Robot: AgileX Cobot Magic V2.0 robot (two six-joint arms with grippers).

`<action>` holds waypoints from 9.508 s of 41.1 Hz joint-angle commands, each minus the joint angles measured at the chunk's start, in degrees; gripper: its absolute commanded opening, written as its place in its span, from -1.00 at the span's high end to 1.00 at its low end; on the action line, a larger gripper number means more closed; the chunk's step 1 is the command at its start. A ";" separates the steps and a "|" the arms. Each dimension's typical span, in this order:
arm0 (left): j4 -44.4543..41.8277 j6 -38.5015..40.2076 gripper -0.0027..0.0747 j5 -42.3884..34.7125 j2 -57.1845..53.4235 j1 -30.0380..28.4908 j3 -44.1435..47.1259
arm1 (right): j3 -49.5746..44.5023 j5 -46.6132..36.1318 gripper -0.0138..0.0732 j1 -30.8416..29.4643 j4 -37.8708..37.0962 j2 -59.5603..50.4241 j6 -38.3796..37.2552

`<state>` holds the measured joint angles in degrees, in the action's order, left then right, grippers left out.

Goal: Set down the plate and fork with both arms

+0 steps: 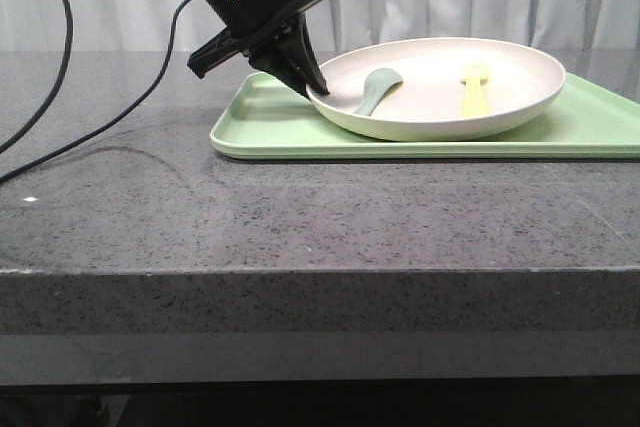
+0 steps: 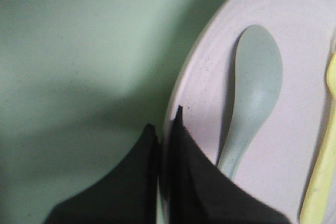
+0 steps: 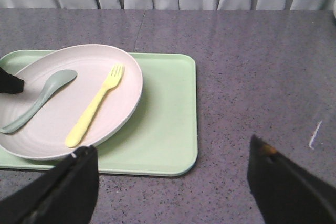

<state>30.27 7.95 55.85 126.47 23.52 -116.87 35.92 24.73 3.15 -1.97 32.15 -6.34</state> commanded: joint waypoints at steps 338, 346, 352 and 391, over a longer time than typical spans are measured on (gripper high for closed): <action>-32.02 -3.64 0.98 -49.28 -104.61 -11.03 90.44 | 63.67 32.83 0.29 1.06 -6.08 77.36 -10.25; -32.02 -3.64 0.98 -49.28 -104.61 -11.03 90.44 | 63.78 32.83 0.08 1.06 -6.08 77.25 -10.09; -32.02 -3.64 0.98 -49.28 -104.61 -11.03 90.44 | 65.03 33.62 0.07 1.06 -6.08 76.46 -9.88; -32.02 -3.64 0.98 -49.28 -104.61 -11.03 90.44 | 44.83 21.08 0.94 6.96 -5.14 46.51 -4.69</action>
<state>-1.64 3.85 11.68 21.57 12.69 -24.74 85.14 52.63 8.80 -6.66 86.17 -12.21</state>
